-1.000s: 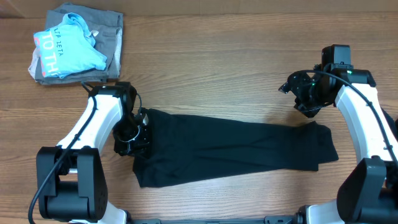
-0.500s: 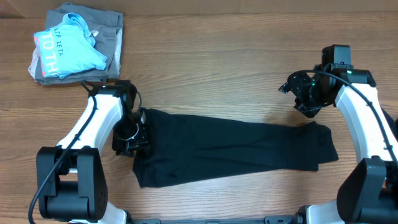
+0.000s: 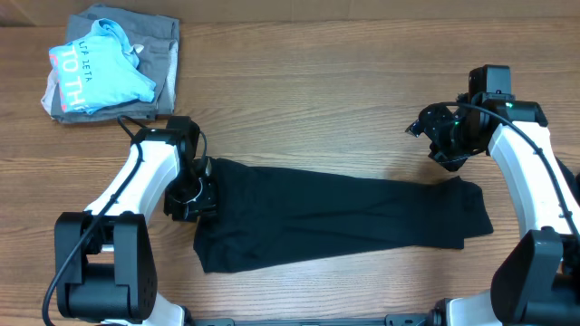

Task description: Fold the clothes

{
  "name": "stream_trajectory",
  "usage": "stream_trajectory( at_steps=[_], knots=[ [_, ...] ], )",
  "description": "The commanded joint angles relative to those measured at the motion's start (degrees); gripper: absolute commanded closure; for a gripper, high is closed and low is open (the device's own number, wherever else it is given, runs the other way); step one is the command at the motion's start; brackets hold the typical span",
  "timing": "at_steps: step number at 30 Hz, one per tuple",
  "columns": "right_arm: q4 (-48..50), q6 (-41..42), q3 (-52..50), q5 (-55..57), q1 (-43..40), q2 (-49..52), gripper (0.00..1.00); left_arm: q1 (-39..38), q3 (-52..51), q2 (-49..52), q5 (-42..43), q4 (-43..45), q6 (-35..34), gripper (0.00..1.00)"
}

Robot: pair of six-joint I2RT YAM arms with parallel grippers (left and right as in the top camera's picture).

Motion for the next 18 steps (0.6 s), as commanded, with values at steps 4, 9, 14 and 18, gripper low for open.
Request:
stream_trajectory(
  at_steps=[4,9,14,18],
  knots=[
    [0.02,-0.48,-0.42,-0.02,0.02,-1.05,0.23,-0.07,-0.79,0.42,3.34,-2.34,-3.06,0.53],
    [0.00,-0.48,-0.42,-0.04,0.02,-1.05,0.23,-0.07,-1.62,0.42,1.38,-3.15,-9.11,0.64],
    [-0.04,-0.90,-0.42,-0.02,0.02,-1.05,0.23,0.55,-4.31,0.42,-2.71,-1.22,-14.38,0.63],
    [-0.11,-0.92,-0.42,-0.02,0.02,-1.05,0.23,2.84,-4.59,0.42,-3.02,0.13,-17.42,0.62]
  ],
)
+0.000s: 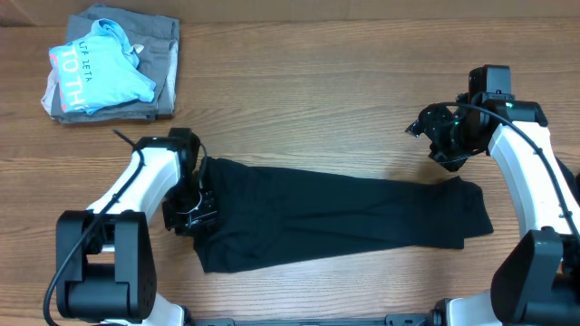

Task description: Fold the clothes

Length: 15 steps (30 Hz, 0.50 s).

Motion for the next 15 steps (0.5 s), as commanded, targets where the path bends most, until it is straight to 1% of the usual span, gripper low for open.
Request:
stream_trajectory(
  at_steps=[1,5,9,12,15],
  knots=[
    [-0.04,-0.52,-0.42,-0.02,0.02,-1.05,0.23,2.73,-0.66,0.37,-2.21,0.83,-5.75,0.62],
    [0.02,-1.36,-0.42,-0.02,0.02,-1.05,0.23,4.55,-0.98,0.37,-0.76,0.68,-5.75,0.62],
    [0.04,-1.36,-0.42,-0.04,0.02,-1.05,0.23,4.50,-2.47,0.37,0.26,1.33,-5.53,0.63],
    [0.02,-1.36,-0.42,-0.04,0.02,-1.05,0.23,4.46,-3.52,0.37,2.38,2.82,-4.87,0.63],
    [0.00,-1.36,-0.42,-0.04,0.02,-1.05,0.23,4.46,-4.28,0.37,2.78,4.50,-4.68,0.63]
  ],
)
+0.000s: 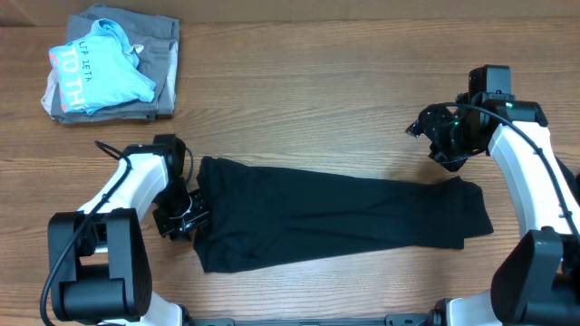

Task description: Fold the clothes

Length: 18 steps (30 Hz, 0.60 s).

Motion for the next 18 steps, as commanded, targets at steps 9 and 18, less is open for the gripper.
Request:
stream_trajectory(
  at_steps=[9,18],
  knots=[
    [0.20,-0.68,-0.42,-0.07,0.02,-1.05,0.22,0.04,-0.83,0.37,5.97,3.87,0.15,0.62],
    [0.35,-0.66,-0.42,-0.07,0.02,-1.05,0.23,0.02,-0.48,0.37,6.29,3.43,0.09,0.73]
  ],
)
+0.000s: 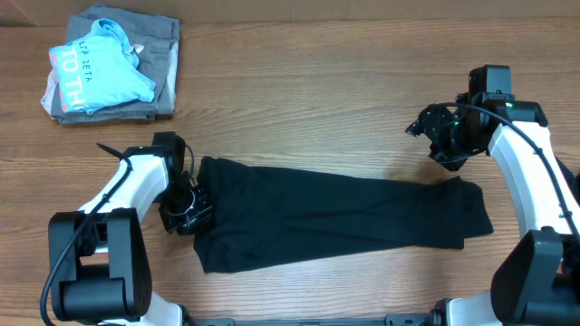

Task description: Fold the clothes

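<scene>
A long black garment (340, 220) lies folded lengthwise across the front of the table, slightly slanted. My left gripper (188, 214) sits low at its left edge, touching or just beside the cloth; it is dark against the black fabric, so how the jaws stand does not show. My right gripper (430, 142) hovers behind the garment's right end, apart from the cloth, fingers spread and empty.
At the back left a light blue shirt (98, 71) lies on a folded grey garment (164, 56). The wooden table (299, 100) shows bare between that pile and the right arm. Both arm bases stand at the front edge.
My left gripper has shifted slightly right and back, closer to the garment's left edge. The garment and the right arm have not moved.
My left gripper first rested on the garment's back left corner. It then stood lower along the left edge, then just off the cloth to the front left, and now sits at the edge again. The garment's outline stayed nearly the same. The right arm kept still.
</scene>
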{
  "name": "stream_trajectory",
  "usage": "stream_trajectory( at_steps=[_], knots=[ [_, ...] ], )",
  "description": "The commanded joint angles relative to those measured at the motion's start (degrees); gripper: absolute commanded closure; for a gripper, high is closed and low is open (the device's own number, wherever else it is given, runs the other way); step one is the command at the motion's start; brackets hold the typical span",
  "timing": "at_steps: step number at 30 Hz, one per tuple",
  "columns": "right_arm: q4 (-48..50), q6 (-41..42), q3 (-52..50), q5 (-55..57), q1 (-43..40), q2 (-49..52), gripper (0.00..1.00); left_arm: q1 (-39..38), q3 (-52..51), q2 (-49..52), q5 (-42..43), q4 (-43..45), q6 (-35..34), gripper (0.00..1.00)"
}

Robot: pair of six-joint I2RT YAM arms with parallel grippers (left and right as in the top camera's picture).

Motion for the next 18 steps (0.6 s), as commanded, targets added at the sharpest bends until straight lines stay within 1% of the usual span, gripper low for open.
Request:
stream_trajectory(
  at_steps=[1,3,8,10,13,14,18],
  knots=[
    [0.20,-0.46,-0.42,-0.07,0.02,-1.05,0.23,0.02,-0.09,0.35,1.27,-1.14,-0.02,0.78],
    [0.17,-0.46,-0.42,-0.07,0.02,-1.05,0.23,0.02,-0.17,0.35,1.27,-2.08,-0.02,0.83],
    [0.20,-0.48,-0.42,-0.07,0.02,-1.05,0.23,-0.02,-0.17,0.35,1.55,-3.76,-0.02,0.84],
    [0.22,-0.48,-0.42,-0.07,0.02,-1.05,0.23,-0.02,-0.17,0.35,2.51,-4.09,0.02,0.76],
    [0.20,-0.46,-0.42,-0.07,0.02,-1.05,0.23,0.00,-0.17,0.35,2.73,-4.09,0.00,0.71],
    [0.20,-0.48,-0.42,-0.07,0.02,-1.05,0.23,-0.02,-0.17,0.35,2.73,-4.09,0.00,0.65],
    [0.17,-0.48,-0.42,-0.07,0.02,-1.05,0.23,-0.02,-0.17,0.35,3.02,-4.13,0.00,0.61]
  ],
)
